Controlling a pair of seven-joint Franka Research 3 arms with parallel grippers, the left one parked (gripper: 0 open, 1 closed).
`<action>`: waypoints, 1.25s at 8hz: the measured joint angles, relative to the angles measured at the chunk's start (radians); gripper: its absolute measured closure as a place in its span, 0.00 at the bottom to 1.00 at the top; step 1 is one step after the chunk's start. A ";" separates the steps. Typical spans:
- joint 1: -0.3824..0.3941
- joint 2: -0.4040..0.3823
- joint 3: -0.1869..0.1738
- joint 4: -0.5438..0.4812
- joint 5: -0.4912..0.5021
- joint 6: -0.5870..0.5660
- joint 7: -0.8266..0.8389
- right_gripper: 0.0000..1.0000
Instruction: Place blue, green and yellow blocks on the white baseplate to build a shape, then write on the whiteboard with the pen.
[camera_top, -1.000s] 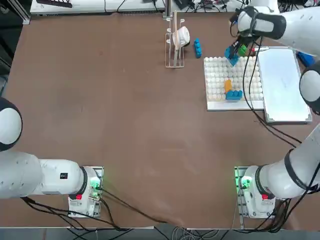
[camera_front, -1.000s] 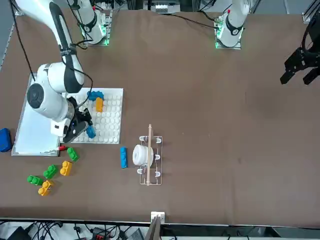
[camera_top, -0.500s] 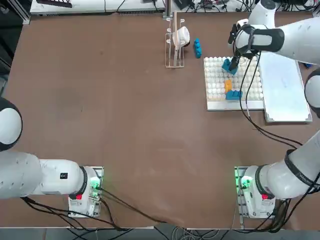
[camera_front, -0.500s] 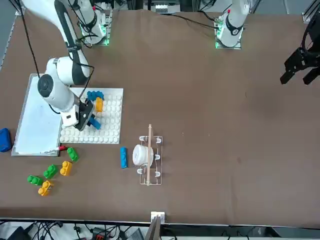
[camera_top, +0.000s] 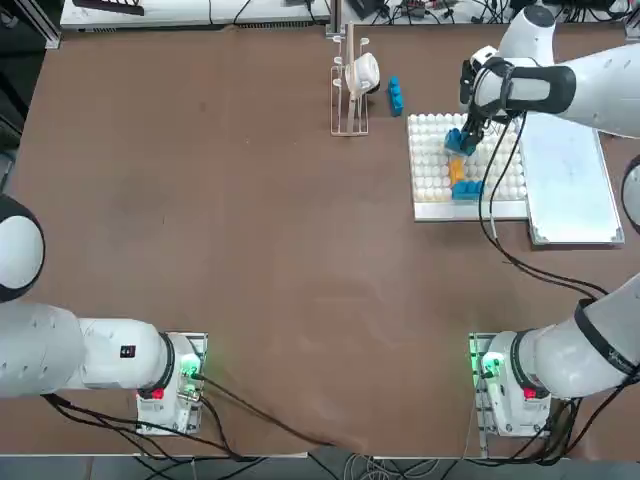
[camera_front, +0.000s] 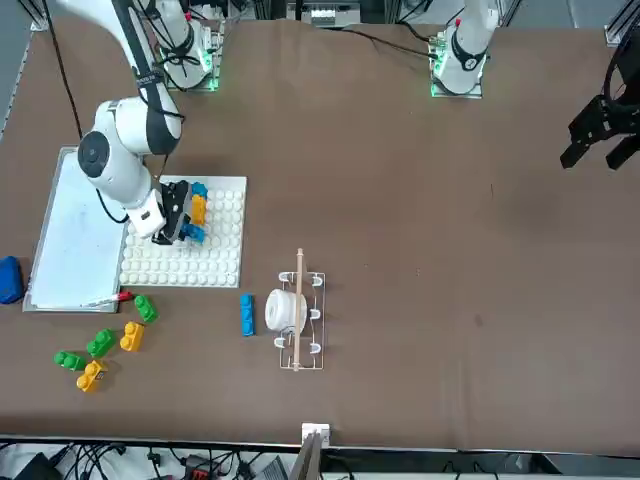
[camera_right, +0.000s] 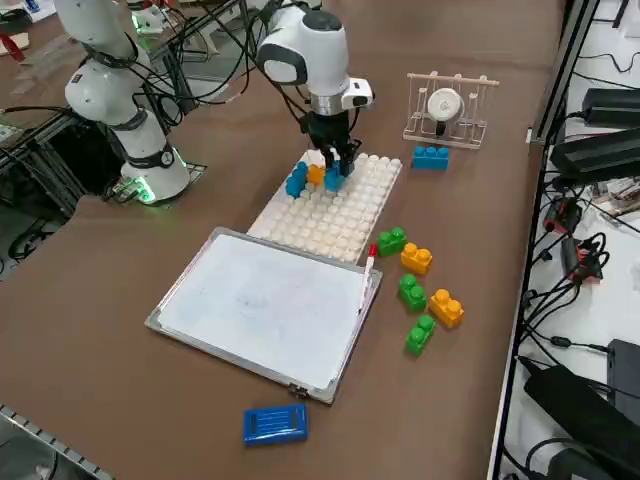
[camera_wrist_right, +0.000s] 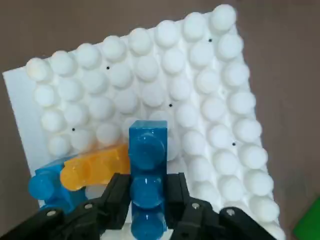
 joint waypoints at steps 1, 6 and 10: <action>0.000 -0.002 0.000 -0.018 -0.001 0.016 -0.011 0.62; -0.001 -0.002 -0.002 -0.042 -0.042 0.052 -0.043 0.62; -0.001 -0.002 -0.003 -0.057 -0.058 0.074 -0.062 0.62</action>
